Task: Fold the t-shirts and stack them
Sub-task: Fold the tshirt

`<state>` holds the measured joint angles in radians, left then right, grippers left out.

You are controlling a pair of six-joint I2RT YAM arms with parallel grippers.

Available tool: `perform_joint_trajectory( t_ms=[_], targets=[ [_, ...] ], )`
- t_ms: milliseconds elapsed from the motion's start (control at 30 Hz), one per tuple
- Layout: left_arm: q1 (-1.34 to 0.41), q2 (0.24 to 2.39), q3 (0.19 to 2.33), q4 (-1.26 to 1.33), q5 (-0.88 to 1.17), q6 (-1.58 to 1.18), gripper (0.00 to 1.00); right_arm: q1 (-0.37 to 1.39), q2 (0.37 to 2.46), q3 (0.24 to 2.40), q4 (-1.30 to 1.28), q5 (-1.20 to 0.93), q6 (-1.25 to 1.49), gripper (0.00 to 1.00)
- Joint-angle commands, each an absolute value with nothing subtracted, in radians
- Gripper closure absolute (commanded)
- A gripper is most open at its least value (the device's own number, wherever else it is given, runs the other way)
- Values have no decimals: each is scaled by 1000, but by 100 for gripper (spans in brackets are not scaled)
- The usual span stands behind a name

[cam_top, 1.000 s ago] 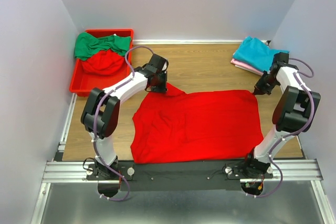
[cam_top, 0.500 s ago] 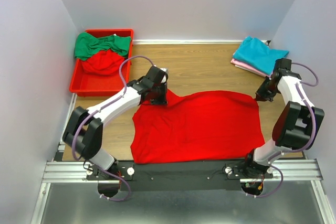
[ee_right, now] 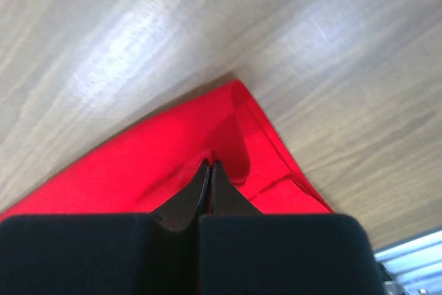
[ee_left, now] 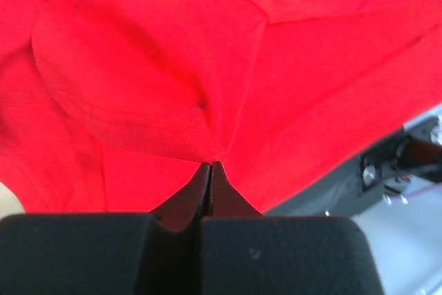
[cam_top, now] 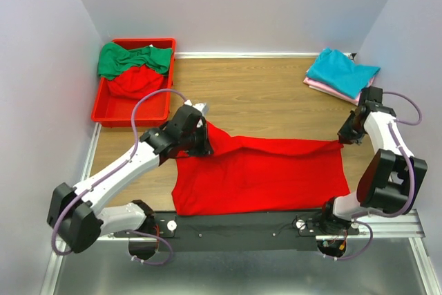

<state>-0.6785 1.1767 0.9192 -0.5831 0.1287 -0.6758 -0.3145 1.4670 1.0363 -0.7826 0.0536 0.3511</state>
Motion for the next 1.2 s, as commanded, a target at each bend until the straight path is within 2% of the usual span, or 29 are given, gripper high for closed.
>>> perform_joint_trajectory(
  t_ms=[0,333,900,967,1000,1033,1067,1167],
  targets=[
    [-719,1108,870,-638,173,-738,100,-314,1404,1022,-799,135,367,99],
    [-817,967,824,-681,170,-839,100,-314,1350,1038,-825,251,341,98],
    [-934,888,775,-724,219,-934,100,-314,1275,1074,-877,357,370,97],
    [-940,881,772,-736,232,-937,77,-314,1252,1077,-887,388,383,87],
    [-948,871,773,-750,239,-937,70,-314,1241,1078,-891,423,393,78],
    [-950,864,773,-755,245,-942,62,-314,1223,1080,-894,445,402,66],
    [-950,851,779,-759,253,-948,48,-314,1186,1083,-900,468,420,51],
    [-950,810,798,-759,250,-972,31,-314,1079,1091,-897,544,446,39]
  ],
)
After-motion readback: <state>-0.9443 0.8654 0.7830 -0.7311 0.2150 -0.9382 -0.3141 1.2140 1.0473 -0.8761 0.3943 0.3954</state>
